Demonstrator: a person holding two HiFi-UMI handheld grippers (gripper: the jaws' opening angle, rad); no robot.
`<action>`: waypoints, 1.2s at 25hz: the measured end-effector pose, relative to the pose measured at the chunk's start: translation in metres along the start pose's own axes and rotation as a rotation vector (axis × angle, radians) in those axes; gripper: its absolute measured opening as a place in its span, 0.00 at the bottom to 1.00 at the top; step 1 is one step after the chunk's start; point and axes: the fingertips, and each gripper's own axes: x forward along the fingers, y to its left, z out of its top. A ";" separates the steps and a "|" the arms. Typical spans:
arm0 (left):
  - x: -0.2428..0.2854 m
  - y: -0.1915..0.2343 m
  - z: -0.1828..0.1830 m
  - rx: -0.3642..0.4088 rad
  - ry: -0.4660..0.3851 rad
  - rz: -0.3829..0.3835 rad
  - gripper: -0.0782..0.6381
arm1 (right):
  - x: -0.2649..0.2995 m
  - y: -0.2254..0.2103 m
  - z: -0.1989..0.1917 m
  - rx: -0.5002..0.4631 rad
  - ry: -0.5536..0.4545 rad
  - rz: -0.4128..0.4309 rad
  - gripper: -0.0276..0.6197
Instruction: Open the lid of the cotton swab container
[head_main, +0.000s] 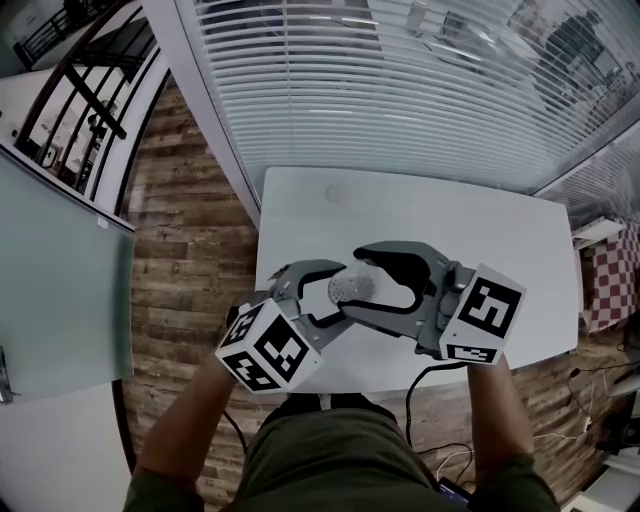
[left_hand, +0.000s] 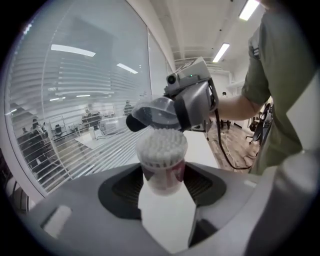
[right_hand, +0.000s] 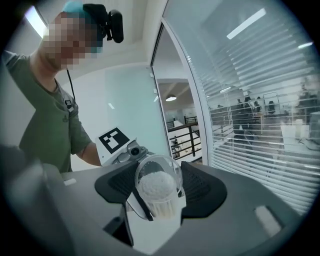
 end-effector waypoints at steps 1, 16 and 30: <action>-0.001 -0.001 0.001 0.001 -0.003 0.002 0.47 | -0.002 0.000 0.001 0.009 -0.016 0.000 0.47; -0.005 -0.007 0.017 0.006 -0.038 0.020 0.47 | -0.033 -0.002 0.013 0.102 -0.174 -0.028 0.47; -0.012 -0.002 0.030 -0.036 -0.124 0.045 0.47 | -0.058 -0.009 0.017 0.143 -0.263 -0.086 0.46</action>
